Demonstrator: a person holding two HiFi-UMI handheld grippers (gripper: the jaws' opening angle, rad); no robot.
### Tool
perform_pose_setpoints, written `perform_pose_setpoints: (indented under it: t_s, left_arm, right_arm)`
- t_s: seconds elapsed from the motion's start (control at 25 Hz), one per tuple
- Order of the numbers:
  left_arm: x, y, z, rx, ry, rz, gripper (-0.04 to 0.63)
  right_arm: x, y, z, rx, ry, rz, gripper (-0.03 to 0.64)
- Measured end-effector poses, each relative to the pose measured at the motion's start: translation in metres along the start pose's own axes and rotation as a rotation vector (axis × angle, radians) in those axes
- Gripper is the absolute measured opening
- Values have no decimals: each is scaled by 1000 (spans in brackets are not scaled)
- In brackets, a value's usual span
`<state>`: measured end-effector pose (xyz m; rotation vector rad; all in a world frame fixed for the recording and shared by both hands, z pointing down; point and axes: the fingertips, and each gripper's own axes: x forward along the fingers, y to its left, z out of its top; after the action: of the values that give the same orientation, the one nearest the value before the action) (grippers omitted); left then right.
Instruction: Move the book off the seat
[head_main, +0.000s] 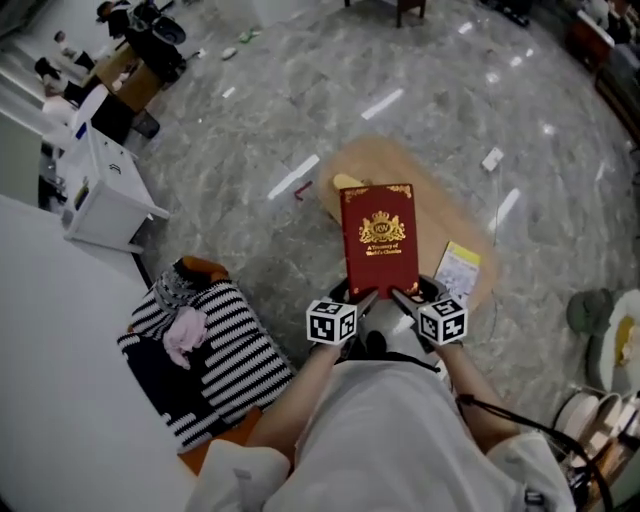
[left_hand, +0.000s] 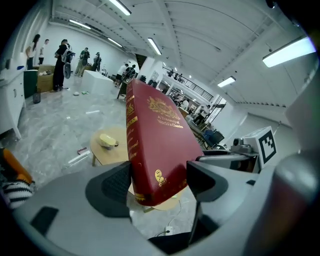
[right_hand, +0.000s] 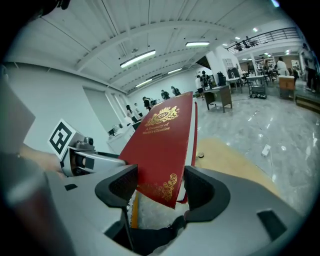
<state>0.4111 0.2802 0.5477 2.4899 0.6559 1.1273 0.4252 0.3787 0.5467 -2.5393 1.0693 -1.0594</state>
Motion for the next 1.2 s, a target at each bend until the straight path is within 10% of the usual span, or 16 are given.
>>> perform_pose_setpoints:
  t_s: [1.2]
  left_arm:
    - [104, -18, 26, 354, 346, -406, 339]
  right_arm:
    - [-11, -65, -26, 375, -178, -426, 310]
